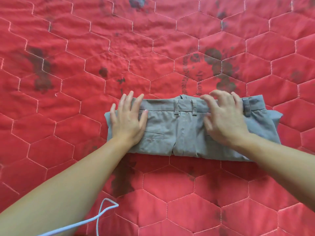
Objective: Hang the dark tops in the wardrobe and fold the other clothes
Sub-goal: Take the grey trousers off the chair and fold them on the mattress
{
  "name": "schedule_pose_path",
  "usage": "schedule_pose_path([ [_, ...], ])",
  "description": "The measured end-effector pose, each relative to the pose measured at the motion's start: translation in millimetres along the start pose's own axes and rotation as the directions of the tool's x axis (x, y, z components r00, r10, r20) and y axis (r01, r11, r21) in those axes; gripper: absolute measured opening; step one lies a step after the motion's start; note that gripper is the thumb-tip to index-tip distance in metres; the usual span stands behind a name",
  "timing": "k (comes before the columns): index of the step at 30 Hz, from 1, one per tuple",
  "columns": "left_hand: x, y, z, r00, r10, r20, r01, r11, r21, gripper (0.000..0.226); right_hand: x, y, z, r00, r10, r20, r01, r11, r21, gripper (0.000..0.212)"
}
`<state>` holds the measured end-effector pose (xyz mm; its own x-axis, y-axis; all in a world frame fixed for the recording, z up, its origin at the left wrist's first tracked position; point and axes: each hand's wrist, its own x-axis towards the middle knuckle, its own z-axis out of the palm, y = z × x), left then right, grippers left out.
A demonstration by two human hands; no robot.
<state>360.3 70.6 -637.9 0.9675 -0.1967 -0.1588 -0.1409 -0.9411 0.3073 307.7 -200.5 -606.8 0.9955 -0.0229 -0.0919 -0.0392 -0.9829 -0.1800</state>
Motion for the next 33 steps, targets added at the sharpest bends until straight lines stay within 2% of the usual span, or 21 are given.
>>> schedule_pose_path([
  [2, -23, -10, -2, 0.997, -0.066, 0.036, 0.065, 0.998, 0.018, 0.055, -19, -28, 9, 0.985, -0.166, 0.05, 0.165, 0.986, 0.03, 0.056],
  [3, -34, -15, -1, 0.992, -0.115, 0.047, 0.114, 0.993, 0.022, 0.056, -26, -38, 16, 0.973, -0.198, 0.121, 0.195, 0.98, 0.039, 0.057],
  [5, -52, -20, 0, 0.96, -0.277, 0.044, 0.279, 0.96, -0.04, 0.065, -31, -50, 31, 0.955, -0.16, 0.248, 0.157, 0.987, 0.029, 0.06],
  [7, -61, -19, -1, 0.869, -0.493, 0.043, 0.491, 0.846, -0.207, 0.079, -31, -51, 42, 0.954, -0.127, 0.271, 0.133, 0.991, -0.002, 0.06],
  [9, -62, -18, -3, 0.797, -0.601, 0.062, 0.58, 0.732, -0.358, 0.089, -32, -50, 45, 0.956, -0.133, 0.262, 0.14, 0.99, -0.008, 0.061],
  [11, -56, -20, -10, 0.74, -0.661, 0.124, 0.632, 0.619, -0.466, 0.085, -31, -49, 42, 0.95, -0.142, 0.277, 0.145, 0.989, 0.007, 0.061],
  [12, -51, -23, -14, 0.699, -0.693, 0.175, 0.662, 0.536, -0.525, 0.073, -31, -49, 40, 0.948, -0.144, 0.283, 0.145, 0.989, 0.016, 0.061],
  [14, -42, -34, -25, 0.662, -0.676, 0.323, 0.69, 0.381, -0.615, 0.035, -31, -50, 37, 0.946, -0.138, 0.294, 0.137, 0.99, 0.022, 0.062],
  [15, -38, -40, -31, 0.667, -0.637, 0.386, 0.698, 0.355, -0.622, 0.021, -31, -51, 36, 0.943, -0.133, 0.305, 0.132, 0.991, 0.023, 0.062],
  [17, -35, -46, -43, 0.684, -0.572, 0.453, 0.71, 0.382, -0.591, 0.011, -30, -54, 34, 0.937, -0.118, 0.33, 0.112, 0.993, 0.036, 0.062],
  [18, -33, -45, -50, 0.696, -0.546, 0.467, 0.705, 0.393, -0.59, 0.01, -30, -55, 33, 0.935, -0.113, 0.336, 0.103, 0.994, 0.046, 0.062],
  [21, -29, -27, -77, 0.748, -0.388, 0.538, 0.662, 0.382, -0.645, 0.028, -27, -56, 29, 0.925, -0.098, 0.368, 0.068, 0.993, 0.093, 0.062],
  [24, -22, 9, -111, 0.815, -0.209, 0.541, 0.575, 0.413, -0.706, 0.046, -23, -60, 20, 0.916, -0.051, 0.398, -0.072, 0.955, 0.289, 0.063],
  [26, -14, 43, -128, 0.844, -0.165, 0.51, 0.524, 0.454, -0.72, 0.055, -16, -60, 10, 0.914, 0.023, 0.405, -0.246, 0.825, 0.509, 0.055],
  [28, -6, 84, -131, 0.863, -0.18, 0.472, 0.494, 0.496, -0.715, 0.063, -9, -57, -1, 0.892, 0.123, 0.434, -0.424, 0.556, 0.714, 0.042],
  [30, -2, 130, -124, 0.873, -0.19, 0.45, 0.479, 0.514, -0.712, 0.061, -9, -52, -12, 0.839, 0.197, 0.507, -0.536, 0.147, 0.831, 0.032],
  [31, -3, 153, -117, 0.874, -0.176, 0.453, 0.472, 0.529, -0.705, 0.055, -11, -47, -16, 0.803, 0.19, 0.565, -0.56, -0.085, 0.824, 0.033],
  [32, -5, 174, -107, 0.873, -0.155, 0.463, 0.466, 0.546, -0.696, 0.048, -14, -39, -20, 0.763, 0.147, 0.629, -0.57, -0.304, 0.763, 0.038],
  [33, -7, 194, -94, 0.87, -0.129, 0.475, 0.459, 0.562, -0.688, 0.043, -18, -29, -24, 0.728, 0.083, 0.681, -0.572, -0.473, 0.67, 0.045],
])
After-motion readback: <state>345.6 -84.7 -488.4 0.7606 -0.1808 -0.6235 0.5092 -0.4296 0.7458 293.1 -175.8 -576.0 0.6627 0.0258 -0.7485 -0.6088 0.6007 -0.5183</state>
